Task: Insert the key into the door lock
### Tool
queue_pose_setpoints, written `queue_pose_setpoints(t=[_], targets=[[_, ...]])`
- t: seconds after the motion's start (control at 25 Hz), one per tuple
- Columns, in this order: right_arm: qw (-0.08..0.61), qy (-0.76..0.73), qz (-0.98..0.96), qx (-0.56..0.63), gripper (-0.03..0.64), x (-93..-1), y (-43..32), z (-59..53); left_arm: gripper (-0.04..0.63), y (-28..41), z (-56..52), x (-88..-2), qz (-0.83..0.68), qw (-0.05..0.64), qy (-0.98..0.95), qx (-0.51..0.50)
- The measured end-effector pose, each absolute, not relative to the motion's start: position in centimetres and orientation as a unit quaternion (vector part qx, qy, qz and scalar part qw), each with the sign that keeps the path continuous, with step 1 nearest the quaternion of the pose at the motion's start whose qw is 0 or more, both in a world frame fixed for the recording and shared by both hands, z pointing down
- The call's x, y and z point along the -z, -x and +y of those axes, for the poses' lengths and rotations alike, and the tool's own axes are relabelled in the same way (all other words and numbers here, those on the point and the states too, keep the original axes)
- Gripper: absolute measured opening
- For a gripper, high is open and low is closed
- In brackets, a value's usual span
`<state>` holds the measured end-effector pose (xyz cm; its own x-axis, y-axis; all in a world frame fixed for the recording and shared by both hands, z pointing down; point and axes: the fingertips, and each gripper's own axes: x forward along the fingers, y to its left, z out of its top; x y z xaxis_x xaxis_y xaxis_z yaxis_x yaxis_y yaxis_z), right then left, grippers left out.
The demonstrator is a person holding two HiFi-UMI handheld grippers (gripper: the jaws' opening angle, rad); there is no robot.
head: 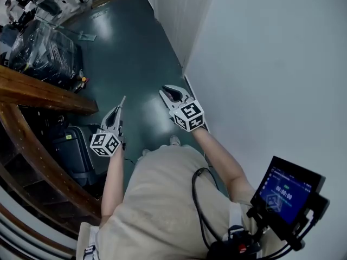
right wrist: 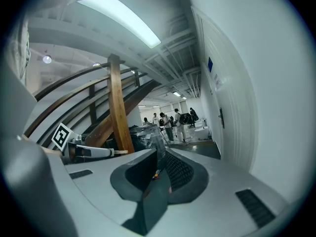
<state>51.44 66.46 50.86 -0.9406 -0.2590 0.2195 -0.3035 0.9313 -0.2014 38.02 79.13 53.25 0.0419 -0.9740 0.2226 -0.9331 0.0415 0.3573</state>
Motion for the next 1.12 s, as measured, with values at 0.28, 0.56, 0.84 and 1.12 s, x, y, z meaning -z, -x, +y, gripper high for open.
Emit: queue_pose_setpoints(t=[0.28,0.56,0.84,1.12], targets=[[0.098,-0.132,-0.980,-0.108,0.040,-51.7,-52.9,64.8,0.034,-39.4,77.7,-54.0,-0.700,0.213,-0.679,0.052],[0.112,-0.135,-0.977,-0.121,0.040,-53.1,-53.9,63.5,0.034,-40.7,76.4,-54.8,-0.696,0.226,-0.680,0.050],[0.118,-0.150,-0.975,-0.115,0.039,-56.1,-51.1,61.4,0.034,-37.2,74.3,-57.3,-0.691,0.234,-0.682,0.049],[0.119,-0.163,-0.973,-0.110,0.039,-54.8,-45.4,59.3,0.034,-30.5,72.6,-57.0,-0.687,0.239,-0.685,0.047]])
